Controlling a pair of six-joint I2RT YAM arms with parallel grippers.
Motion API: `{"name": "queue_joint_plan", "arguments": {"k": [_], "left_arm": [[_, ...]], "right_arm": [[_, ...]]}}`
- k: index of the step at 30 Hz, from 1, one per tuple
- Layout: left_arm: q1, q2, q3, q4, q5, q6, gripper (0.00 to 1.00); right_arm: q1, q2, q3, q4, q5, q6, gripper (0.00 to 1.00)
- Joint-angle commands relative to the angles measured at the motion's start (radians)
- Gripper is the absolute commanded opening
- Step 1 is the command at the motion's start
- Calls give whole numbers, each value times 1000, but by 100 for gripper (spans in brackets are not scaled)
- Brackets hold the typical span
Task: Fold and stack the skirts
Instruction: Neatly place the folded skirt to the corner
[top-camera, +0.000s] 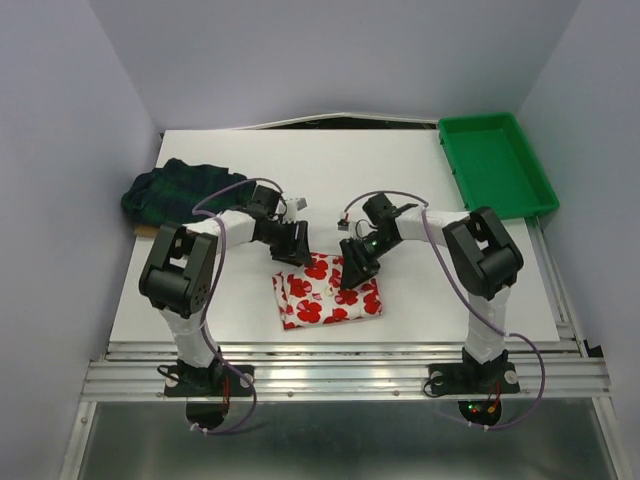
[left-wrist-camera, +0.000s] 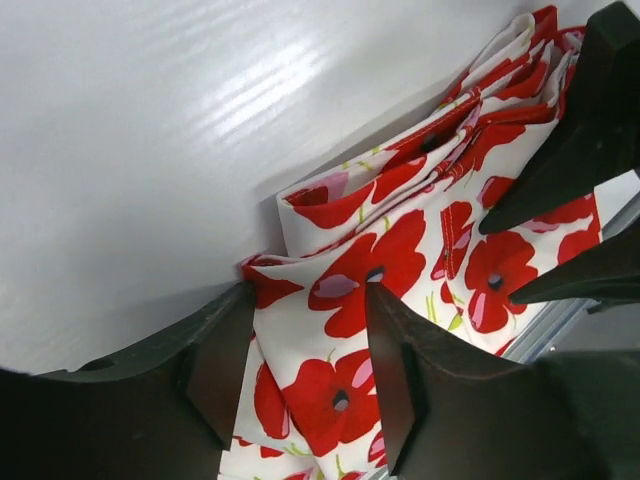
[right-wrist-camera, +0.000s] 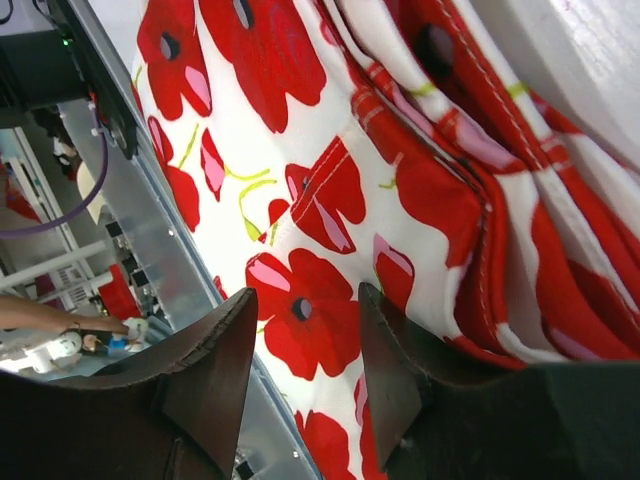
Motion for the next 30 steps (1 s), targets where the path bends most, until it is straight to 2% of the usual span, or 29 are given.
{"name": "queue_joint_plan", "arguments": {"k": [1,5,10,14,20,23,26,30], "left_arm": [[0,121,134,-47,-26,74,56],[0,245,306,-56,-66,117,54],[21,232,440,-50,-68,140,59],[62,41,341,2,-42,113,79],[136,-150,129,-93,-45,21,93],[187,-207,28,-90,-19,-19,98],[224,-244,-113,-79,10,-47,99],[239,-273,-212,-12,32,-101,99]], "right_arm": [[-12,44,-30,106,137,64,50],[-69,70,-32,147,219,124,50],[-89,67,29,162,293,116,48],[-89,45,63,161,321,130,47],[-89,28,24,164,302,164,47],[-89,35,5,164,309,161,47],[-89,49,-3,165,313,161,47],[-89,69,10,164,312,161,47]]}}
